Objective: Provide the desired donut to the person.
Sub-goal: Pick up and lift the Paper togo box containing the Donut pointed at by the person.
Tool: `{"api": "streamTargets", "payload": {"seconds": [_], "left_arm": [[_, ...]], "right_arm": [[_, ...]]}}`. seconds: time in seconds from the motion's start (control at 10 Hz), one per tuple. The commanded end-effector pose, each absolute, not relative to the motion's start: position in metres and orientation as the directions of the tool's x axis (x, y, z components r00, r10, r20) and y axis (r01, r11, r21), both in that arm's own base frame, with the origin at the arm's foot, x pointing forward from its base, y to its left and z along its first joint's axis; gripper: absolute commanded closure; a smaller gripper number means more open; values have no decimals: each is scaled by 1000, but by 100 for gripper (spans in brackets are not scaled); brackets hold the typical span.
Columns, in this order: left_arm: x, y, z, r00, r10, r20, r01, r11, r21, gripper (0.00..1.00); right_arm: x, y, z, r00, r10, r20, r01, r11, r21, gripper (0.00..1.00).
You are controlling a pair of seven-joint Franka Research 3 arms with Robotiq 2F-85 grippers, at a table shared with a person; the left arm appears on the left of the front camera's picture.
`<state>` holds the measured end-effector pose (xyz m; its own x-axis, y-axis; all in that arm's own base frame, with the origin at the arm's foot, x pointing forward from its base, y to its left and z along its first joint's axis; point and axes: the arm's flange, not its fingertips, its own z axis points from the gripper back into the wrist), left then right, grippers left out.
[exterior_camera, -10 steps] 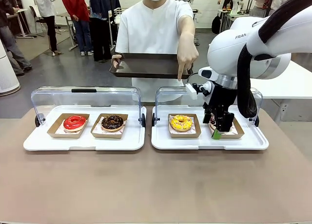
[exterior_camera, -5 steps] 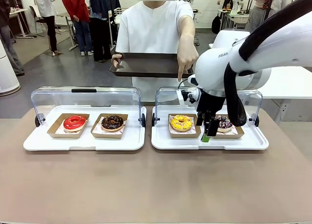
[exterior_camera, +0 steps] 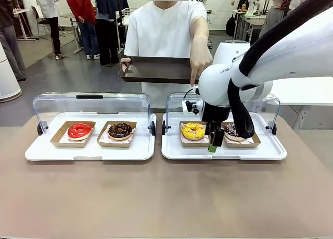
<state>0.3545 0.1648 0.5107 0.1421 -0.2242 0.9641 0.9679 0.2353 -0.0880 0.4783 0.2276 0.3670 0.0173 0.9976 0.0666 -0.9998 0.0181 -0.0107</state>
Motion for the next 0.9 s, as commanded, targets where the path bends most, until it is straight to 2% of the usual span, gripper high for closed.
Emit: {"api": "streamTargets", "payload": {"seconds": [0.0,0.2,0.3,0.8], "left_arm": [[353,166,512,137,-219,966,969,233,-85,0],[353,166,512,137,-219,966,969,233,-85,0],[353,166,512,137,-219,966,969,233,-85,0],[353,166,512,137,-219,966,969,233,-85,0]], "right_arm": [[492,232,358,72,996,46,-997,74,-35,0],[494,236,358,98,993,69,-994,100,-37,0],[488,229,360,51,996,70,-999,52,-16,0],[490,232,358,60,995,73,-998,61,-17,0]]}}
